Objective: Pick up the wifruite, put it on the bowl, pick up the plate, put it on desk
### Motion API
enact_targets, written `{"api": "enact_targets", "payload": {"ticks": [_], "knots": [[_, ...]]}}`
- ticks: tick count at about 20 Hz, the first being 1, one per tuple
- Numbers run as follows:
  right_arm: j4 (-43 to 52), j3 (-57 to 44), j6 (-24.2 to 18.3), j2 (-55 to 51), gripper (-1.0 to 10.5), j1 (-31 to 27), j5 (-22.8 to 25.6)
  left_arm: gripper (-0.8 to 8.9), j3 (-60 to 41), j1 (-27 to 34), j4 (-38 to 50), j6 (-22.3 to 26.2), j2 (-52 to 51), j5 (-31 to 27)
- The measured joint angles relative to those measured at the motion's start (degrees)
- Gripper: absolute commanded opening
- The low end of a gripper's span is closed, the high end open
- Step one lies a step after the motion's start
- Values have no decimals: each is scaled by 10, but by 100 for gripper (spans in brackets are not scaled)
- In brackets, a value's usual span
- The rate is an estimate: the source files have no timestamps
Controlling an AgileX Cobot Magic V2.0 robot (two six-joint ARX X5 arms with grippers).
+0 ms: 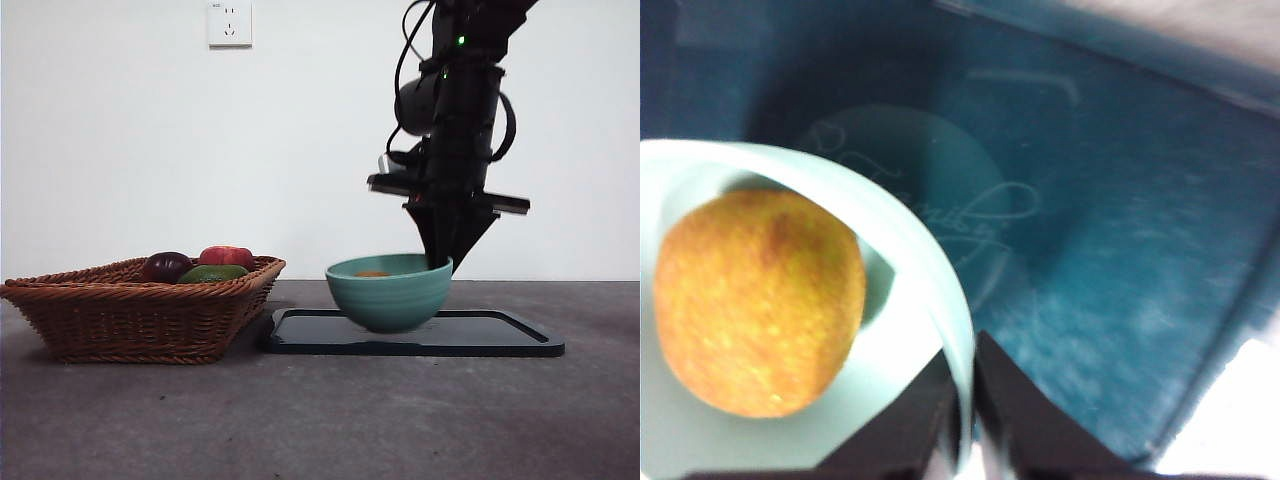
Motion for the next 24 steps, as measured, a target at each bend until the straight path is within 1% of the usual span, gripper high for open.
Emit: {"api": "enact_targets", "payload": {"ticks": [6,7,9,10,14,19,21,24], "knots": [[6,0,-6,13,14,0,-4,613,0,0,0,0,0,0],[6,0,-6,14,72,0,-3,613,0,0,0,0,0,0],[10,0,-6,14,356,0,-3,613,0,0,0,0,0,0],[12,1,-6,14,426,0,-3,613,0,0,0,0,0,0],[-12,40,-6,-2,560,-3,1,613,0,0,0,0,0,0],[-58,60,-6,-112,561,8,4,613,0,0,0,0,0,0],[-84,59,-6,-144,561,23,29,613,0,0,0,0,0,0],[-88,54,-6,-206,561,43,62,613,0,0,0,7,0,0]]}}
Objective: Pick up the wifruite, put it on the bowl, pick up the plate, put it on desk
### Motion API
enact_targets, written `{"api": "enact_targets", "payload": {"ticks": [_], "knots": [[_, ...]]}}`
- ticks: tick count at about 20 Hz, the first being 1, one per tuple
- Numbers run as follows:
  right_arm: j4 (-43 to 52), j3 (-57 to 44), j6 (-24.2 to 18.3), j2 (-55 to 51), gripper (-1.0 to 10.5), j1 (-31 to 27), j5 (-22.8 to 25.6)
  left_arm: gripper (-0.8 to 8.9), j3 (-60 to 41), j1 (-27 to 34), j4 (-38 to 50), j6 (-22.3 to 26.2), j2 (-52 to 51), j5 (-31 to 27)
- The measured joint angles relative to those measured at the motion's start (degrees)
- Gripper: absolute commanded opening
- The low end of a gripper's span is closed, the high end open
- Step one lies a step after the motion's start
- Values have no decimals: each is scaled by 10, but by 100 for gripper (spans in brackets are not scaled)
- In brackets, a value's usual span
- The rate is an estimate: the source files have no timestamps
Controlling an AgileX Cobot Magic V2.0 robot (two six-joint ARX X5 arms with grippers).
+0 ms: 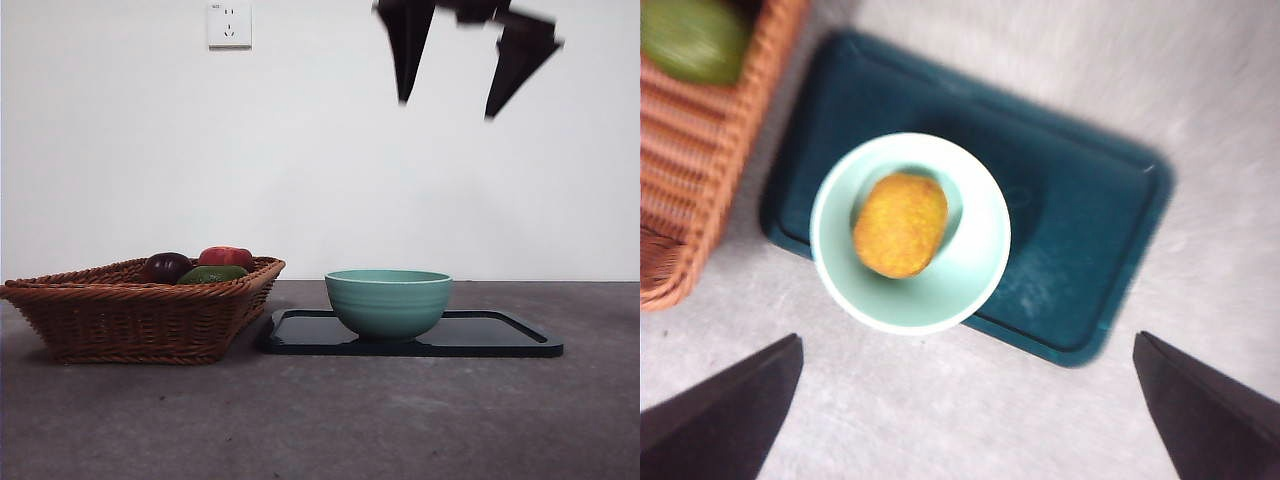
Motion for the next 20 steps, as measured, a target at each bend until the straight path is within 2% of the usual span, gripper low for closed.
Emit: {"api": "enact_targets", "payload": {"ticks": [3,7,13,16,20], "knots": [[-1,-17,0,-63,561,25,27,613,0,0,0,3,0,0],[-1,-85,0,-167,561,50,27,613,0,0,0,4,0,0],[8,-263,3,-387,561,83,27,613,0,0,0,4,0,0],[56,-359,14,-501,561,102,27,613,0,0,0,4,0,0],[72,-466,21,-632,561,110,25,613,0,0,0,4,0,0]]}}
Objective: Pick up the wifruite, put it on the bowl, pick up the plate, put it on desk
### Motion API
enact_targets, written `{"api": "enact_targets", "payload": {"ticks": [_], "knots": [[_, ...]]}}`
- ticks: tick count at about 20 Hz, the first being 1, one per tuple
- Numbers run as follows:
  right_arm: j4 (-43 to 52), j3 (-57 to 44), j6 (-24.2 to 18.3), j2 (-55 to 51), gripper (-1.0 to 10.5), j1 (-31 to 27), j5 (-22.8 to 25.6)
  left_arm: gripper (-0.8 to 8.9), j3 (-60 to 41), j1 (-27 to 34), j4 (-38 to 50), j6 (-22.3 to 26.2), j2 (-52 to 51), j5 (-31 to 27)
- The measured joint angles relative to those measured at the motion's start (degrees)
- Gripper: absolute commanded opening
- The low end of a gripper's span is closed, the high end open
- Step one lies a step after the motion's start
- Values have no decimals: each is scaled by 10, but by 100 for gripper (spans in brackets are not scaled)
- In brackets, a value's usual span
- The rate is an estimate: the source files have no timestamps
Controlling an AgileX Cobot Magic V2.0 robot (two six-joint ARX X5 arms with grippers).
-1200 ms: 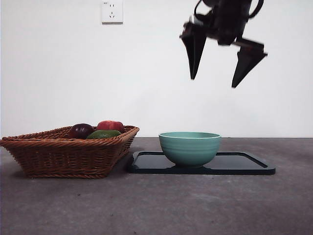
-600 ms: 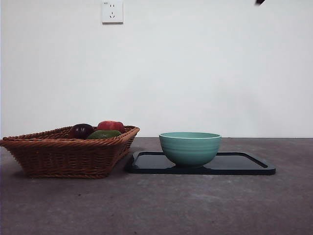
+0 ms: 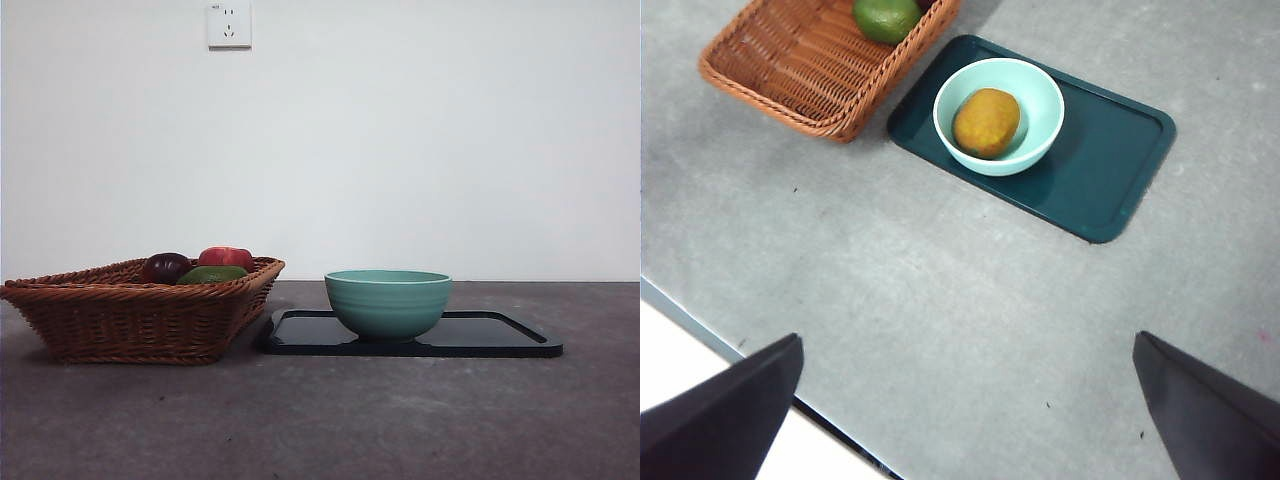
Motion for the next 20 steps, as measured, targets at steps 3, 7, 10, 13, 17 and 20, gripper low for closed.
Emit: {"api": "enact_targets", "payload": {"ticks": [3,7,10,13,17,20], "knots": [[17,-64,0,-82,561,0,0,613,0,0,3,0,0,0],[31,-115,1,-149,561,0,0,613,0,0,38,0,0,0],[30,-130,1,-160,561,0,-1,613,0,0,58,0,0,0],[31,-130,2,-160,561,0,-1,612,0,0,64,0,0,0],[33,-130,2,-160,561,0,-1,611,0,0,86,-26,0,-13],[41,-130,2,-160,561,0,-1,611,0,0,107,-51,12,-37]]}}
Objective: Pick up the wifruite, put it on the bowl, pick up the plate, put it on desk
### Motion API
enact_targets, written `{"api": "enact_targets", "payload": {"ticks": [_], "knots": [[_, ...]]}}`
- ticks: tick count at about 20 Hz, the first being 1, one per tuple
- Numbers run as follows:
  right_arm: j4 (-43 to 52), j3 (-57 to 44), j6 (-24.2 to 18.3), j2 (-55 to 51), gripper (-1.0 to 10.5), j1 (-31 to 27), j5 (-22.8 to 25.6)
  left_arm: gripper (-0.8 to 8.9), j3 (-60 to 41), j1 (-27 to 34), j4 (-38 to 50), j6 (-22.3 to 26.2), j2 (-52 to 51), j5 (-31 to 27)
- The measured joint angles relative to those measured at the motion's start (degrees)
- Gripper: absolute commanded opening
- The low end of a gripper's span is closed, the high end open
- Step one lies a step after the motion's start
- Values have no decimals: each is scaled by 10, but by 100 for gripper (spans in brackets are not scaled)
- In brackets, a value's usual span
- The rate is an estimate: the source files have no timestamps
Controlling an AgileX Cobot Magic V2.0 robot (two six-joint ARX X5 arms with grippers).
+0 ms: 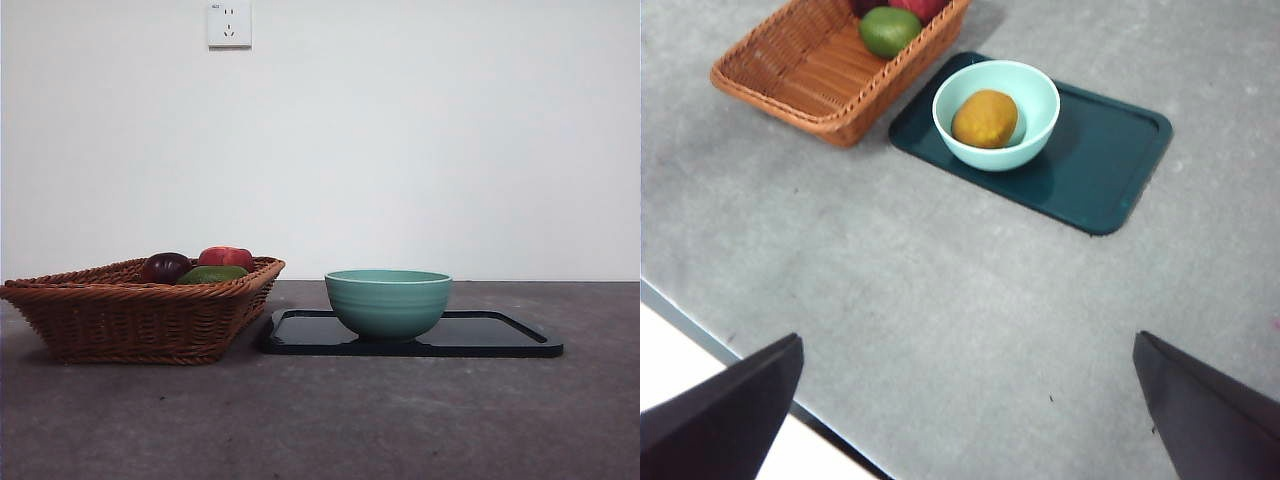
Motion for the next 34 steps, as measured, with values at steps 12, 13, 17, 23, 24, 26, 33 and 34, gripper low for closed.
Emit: {"api": "enact_targets", "payload": {"ticks": [12,13,17,23,24,26,33,34], "knots": [[28,0,0,0,561,0,0,612,60,12,28,-76,300,-10],[28,0,0,0,561,0,0,612,77,18,26,-79,330,-10],[28,0,0,0,561,0,0,612,165,50,-1,-82,467,-9],[28,0,0,0,561,0,0,612,291,107,-69,-60,659,-8],[28,0,0,0,561,0,0,612,310,115,-80,-55,687,-7],[28,0,0,0,561,0,0,612,355,129,-102,-46,745,-7],[28,0,0,0,561,0,0,611,555,158,-161,-9,924,-6],[28,0,0,0,561,0,0,611,582,161,-165,-8,946,-2]]}}
